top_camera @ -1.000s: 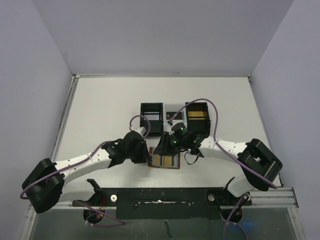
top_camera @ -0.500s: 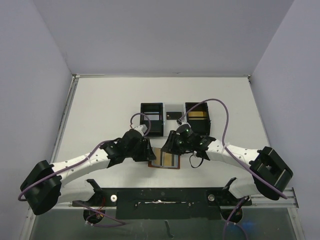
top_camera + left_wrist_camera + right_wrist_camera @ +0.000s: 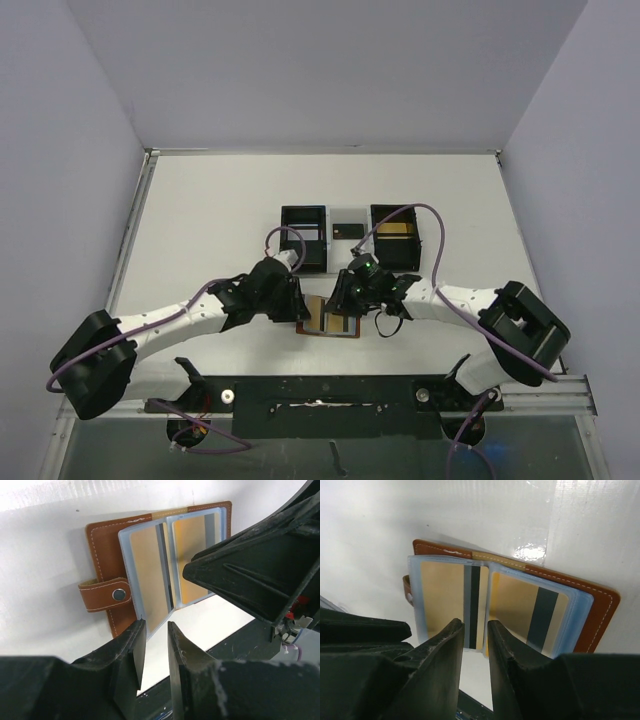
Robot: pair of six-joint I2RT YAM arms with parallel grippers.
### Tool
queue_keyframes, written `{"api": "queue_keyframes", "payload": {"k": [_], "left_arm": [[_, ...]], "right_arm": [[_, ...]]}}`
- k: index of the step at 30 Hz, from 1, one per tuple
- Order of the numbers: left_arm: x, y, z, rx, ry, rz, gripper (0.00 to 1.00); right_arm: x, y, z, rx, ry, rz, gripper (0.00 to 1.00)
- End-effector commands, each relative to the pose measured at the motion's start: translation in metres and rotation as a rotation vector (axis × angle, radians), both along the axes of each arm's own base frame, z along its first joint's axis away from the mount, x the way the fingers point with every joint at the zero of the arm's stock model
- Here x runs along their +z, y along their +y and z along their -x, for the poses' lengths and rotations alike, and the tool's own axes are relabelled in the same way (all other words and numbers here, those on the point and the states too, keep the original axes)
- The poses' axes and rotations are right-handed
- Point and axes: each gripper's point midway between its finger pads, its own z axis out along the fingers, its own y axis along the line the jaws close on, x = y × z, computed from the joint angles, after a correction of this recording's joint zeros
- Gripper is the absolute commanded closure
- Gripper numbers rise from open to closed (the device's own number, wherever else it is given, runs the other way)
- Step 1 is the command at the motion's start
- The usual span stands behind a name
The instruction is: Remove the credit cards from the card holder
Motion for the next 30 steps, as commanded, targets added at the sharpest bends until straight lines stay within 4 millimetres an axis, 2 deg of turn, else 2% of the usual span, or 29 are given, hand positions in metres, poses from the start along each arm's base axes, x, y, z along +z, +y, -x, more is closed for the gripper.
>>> {"api": "queue_keyframes", "payload": {"k": [1, 4, 9, 12, 17, 21, 24, 28, 30], "left_arm": [[0.003, -0.005, -0.011, 0.033, -0.042, 0.045, 0.77], [0.000, 0.000, -0.013, 0.063, -0.054, 0.040, 0.76], [-0.005, 0.002, -0.017, 0.089, -0.073, 0.074, 0.68], [-0.001, -0.008, -0.023, 0.090, -0.069, 0.181, 0.67], [0.010, -0.011, -0.040, 0.132, -0.106, 0.267, 0.66], [0.016, 0.002, -0.057, 0.226, -0.140, 0.297, 0.64], [0.012, 0.017, -0.065, 0.308, -0.151, 0.268, 0.62], [-0.002, 0.037, -0.063, 0.381, -0.133, 0.194, 0.59], [-0.005, 0.041, -0.059, 0.380, -0.124, 0.183, 0.58]], "right_arm": [[0.007, 0.012, -0.008, 0.002, -0.022, -0.036, 0.73], [-0.003, 0.008, -0.005, -0.004, -0.003, -0.019, 0.74], [-0.012, 0.004, -0.003, -0.015, 0.015, 0.002, 0.74], [-0.015, 0.003, -0.002, -0.012, 0.019, 0.010, 0.74], [-0.020, 0.001, -0.001, -0.007, 0.027, 0.028, 0.74], [-0.023, -0.001, 0.000, -0.011, 0.035, 0.035, 0.74], [-0.025, -0.002, 0.002, -0.010, 0.039, 0.042, 0.74], [-0.025, -0.002, 0.001, -0.007, 0.036, 0.041, 0.74], [-0.022, 0.000, 0.000, -0.002, 0.030, 0.037, 0.73]]}}
